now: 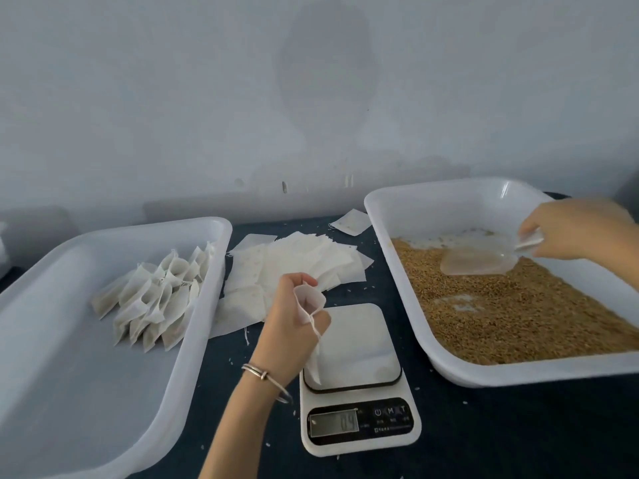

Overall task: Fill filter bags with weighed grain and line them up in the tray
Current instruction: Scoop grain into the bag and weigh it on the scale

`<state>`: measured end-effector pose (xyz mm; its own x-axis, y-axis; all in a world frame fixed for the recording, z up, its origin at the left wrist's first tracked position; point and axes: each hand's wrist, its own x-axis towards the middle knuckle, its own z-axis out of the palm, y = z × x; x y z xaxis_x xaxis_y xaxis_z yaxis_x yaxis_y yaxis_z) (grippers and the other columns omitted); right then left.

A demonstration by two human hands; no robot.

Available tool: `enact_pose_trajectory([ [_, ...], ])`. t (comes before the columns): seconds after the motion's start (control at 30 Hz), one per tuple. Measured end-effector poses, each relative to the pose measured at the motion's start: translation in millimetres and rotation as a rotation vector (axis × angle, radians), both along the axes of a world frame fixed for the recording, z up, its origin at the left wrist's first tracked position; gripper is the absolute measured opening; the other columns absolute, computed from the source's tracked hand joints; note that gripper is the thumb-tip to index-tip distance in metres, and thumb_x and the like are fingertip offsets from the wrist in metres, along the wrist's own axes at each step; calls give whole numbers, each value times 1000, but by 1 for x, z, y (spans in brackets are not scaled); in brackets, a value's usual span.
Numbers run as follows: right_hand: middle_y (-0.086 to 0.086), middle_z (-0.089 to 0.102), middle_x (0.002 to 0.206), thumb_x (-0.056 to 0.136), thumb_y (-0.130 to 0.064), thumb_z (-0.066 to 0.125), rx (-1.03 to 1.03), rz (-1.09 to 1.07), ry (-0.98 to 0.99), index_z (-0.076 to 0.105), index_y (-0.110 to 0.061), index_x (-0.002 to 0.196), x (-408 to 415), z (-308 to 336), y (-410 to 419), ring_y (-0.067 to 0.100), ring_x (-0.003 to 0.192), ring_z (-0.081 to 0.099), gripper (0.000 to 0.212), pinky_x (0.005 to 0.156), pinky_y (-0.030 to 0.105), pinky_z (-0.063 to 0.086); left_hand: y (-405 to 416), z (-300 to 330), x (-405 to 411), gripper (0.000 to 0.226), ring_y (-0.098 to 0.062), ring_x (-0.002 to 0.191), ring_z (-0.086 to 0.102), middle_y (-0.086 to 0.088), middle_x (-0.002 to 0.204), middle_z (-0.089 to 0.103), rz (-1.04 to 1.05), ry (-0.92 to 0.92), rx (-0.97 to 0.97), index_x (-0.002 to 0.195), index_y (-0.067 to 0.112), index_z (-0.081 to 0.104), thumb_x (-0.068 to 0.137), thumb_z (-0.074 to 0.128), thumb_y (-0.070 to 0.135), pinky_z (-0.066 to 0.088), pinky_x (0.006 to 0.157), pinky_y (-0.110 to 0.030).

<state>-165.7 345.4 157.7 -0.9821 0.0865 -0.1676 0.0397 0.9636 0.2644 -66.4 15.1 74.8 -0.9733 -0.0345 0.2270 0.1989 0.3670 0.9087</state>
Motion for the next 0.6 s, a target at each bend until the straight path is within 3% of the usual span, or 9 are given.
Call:
enact_pose_trajectory([
  [0.13,-9,66,114,88,-36,61,-124,42,-52,63,-33,120,-4,-36,-7,11,89,65,32,69,22,51,11,-8,0,33,6,64,47,7,88,50,-24,-8,-35,88,19,40,81,54,-10,40,61,-10],
  [0.33,-8,68,112,82,-20,69,-369,52,-120,62,-28,120,-2,-57,-3,11,91,66,39,82,26,54,18,-12,5,35,4,67,45,5,85,49,-42,-7,-55,92,21,41,80,56,-8,45,62,-17],
  [0.47,-5,66,117,80,-23,72,-383,-9,-67,61,-30,121,4,-52,15,13,91,65,43,82,28,52,18,-14,5,33,4,67,46,6,87,49,-23,3,-38,94,19,41,80,54,-8,44,61,-13],
  [0.6,-2,61,127,80,-22,72,-388,-36,-21,59,-28,125,13,-40,26,18,109,60,47,95,35,45,15,-9,3,38,8,66,48,11,82,49,16,64,16,94,20,43,79,53,-12,43,59,-10],
])
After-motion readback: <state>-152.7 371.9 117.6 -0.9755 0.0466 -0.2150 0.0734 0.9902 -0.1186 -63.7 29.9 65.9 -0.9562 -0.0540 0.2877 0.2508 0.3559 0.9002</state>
